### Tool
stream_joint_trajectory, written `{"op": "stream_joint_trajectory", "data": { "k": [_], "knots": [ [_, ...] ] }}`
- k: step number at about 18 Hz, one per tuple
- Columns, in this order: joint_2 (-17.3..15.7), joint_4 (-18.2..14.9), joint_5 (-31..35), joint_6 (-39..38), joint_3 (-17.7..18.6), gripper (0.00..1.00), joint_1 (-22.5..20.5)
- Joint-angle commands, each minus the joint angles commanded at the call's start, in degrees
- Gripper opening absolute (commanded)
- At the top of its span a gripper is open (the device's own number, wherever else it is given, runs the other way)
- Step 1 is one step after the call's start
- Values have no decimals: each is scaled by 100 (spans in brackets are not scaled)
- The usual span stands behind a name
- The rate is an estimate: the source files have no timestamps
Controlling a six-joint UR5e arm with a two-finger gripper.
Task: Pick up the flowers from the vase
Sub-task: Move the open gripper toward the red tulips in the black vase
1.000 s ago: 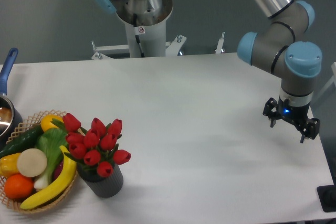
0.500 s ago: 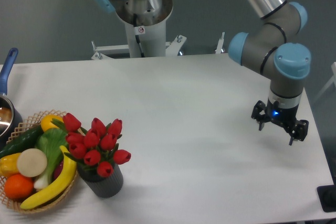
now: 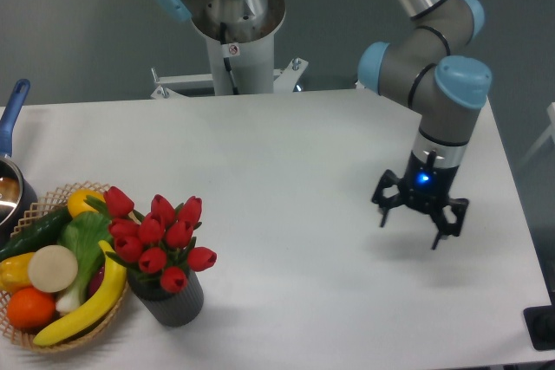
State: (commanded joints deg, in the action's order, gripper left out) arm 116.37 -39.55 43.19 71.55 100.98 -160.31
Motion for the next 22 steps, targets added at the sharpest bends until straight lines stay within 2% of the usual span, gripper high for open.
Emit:
{"op": "stream_joint_trajectory", "data": {
  "k": [4, 6, 8, 13, 17, 22],
  "knots": [
    [-105, 9, -705, 52, 395, 100, 123],
    [-184, 17, -1371, 70, 598, 100, 325],
    [-228, 17, -2048, 78, 607, 100, 456],
    [-377, 17, -2183, 78, 624, 100, 1036],
    [-413, 18, -2622, 192, 554, 100, 1221],
    [-378, 17, -2623, 193, 546, 100, 1406]
  ]
}}
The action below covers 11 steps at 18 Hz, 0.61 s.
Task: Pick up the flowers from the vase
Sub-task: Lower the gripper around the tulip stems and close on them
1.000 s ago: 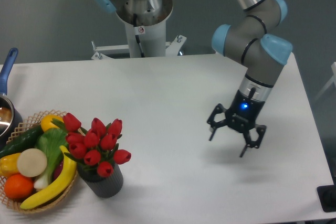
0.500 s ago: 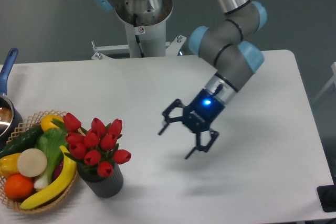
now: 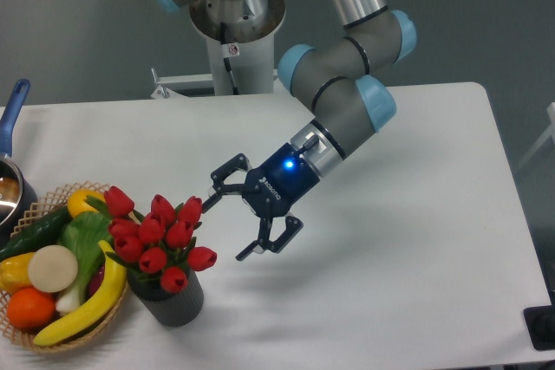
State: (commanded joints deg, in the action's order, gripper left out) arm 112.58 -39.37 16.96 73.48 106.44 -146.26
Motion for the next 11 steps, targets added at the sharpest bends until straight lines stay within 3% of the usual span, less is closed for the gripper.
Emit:
{"op": "stream_joint_trajectory", "data": {
  "k": [11],
  "knots": [
    [395, 70, 17, 9, -396, 100, 387]
  ]
}}
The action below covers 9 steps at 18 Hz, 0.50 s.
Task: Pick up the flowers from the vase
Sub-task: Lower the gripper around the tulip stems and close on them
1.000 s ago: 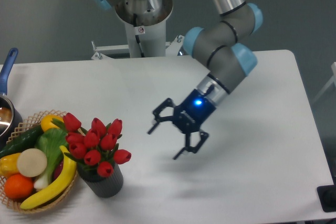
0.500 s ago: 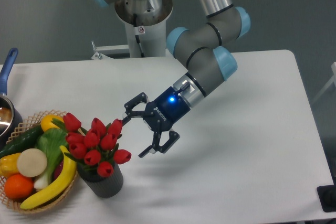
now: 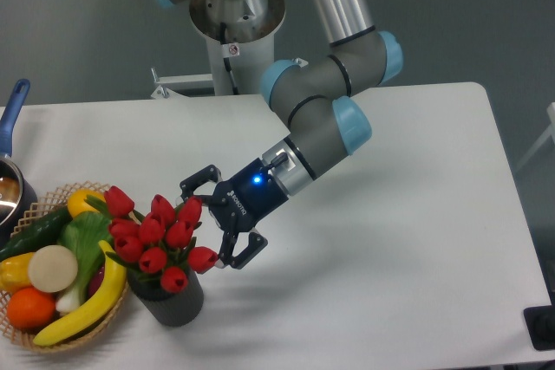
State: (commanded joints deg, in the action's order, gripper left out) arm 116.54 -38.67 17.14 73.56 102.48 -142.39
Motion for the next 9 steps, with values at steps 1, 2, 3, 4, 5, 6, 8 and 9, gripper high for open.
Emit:
{"op": "stream_joint_trajectory", "data": {
  "k": [1, 2, 3, 4, 5, 6, 8, 9],
  "knots": [
    [18, 0, 0, 0, -44, 100, 9],
    [18, 0, 9, -9, -53, 100, 18],
    [18, 0, 9, 0, -53, 100, 18],
    [18, 0, 9, 0, -44, 100, 44],
    [27, 0, 9, 0, -44, 100, 96],
    [27, 0, 9, -9, -44, 100, 114],
    [27, 0, 18, -9, -44, 100, 176],
    [36, 0, 18, -9, -44, 100, 176]
  ]
}}
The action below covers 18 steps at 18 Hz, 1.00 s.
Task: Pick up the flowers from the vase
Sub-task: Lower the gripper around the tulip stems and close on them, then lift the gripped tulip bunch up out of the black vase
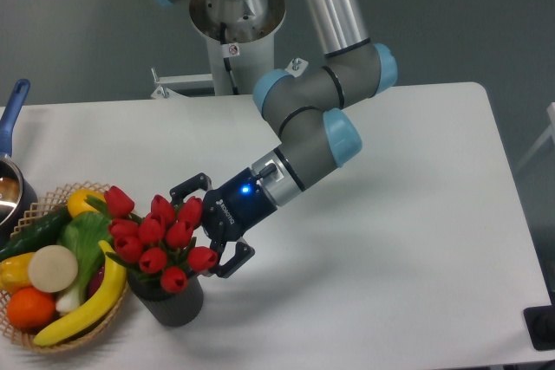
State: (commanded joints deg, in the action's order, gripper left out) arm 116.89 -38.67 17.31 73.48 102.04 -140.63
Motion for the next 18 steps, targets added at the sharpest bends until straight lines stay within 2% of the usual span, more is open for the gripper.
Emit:
{"op": "stream_joint_trajectory", "data": {
  "k": [8, 9, 12, 15, 17, 18],
  "knots": [
    [18, 9, 9, 9, 52, 100, 132],
    [9, 9, 0, 9, 61, 96, 132],
    [9, 9, 0, 9, 62, 70, 132],
    [26, 9, 0, 157, 53, 34, 132],
    [9, 9, 0, 368, 62, 18, 106],
    [-9, 9, 0, 360, 53, 14, 97]
  ]
}}
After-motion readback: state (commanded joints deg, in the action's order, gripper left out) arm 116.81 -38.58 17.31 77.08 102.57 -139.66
